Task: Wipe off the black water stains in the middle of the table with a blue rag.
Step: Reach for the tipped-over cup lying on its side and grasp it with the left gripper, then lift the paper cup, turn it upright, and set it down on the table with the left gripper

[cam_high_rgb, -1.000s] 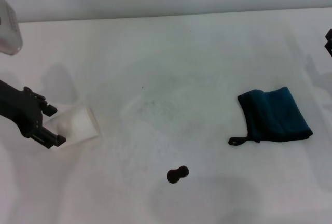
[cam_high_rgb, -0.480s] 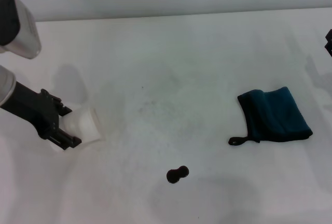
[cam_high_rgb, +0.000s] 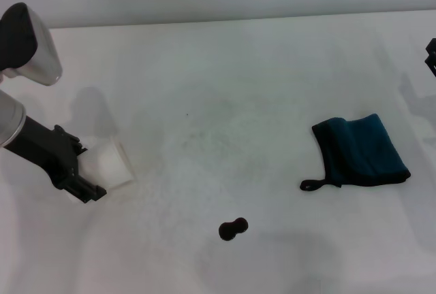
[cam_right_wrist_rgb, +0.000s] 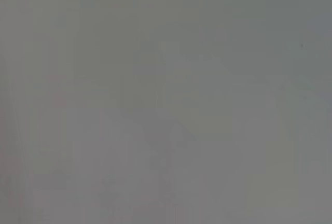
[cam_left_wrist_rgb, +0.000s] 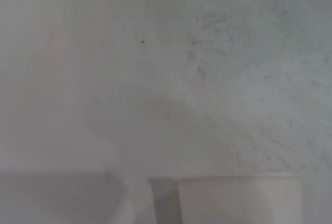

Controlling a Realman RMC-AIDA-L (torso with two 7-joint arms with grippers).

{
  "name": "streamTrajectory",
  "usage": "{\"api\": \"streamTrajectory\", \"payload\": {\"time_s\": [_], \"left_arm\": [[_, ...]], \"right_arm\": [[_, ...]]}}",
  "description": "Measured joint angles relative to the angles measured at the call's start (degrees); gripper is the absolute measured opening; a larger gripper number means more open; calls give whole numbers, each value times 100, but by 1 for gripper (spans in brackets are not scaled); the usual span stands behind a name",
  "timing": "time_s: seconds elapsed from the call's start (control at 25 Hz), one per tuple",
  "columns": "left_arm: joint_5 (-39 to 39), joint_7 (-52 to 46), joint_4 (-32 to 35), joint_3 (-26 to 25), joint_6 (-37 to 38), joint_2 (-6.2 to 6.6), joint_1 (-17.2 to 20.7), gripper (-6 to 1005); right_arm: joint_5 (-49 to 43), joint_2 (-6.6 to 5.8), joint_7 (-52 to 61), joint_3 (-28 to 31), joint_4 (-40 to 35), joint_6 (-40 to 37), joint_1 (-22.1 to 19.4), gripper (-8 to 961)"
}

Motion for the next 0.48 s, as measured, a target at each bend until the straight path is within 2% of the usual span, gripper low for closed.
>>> {"api": "streamTrajectory", "payload": {"time_s": [0.28,0.48], "left_arm": [[-43,10,89,-5,-129,3,-3,824],[-363,113,130,-9,-209,5,-2,792]], "right_arm": [[-18,0,0,-17,9,0,15,749],[-28,0,0,-9,10,0,13,749]]}}
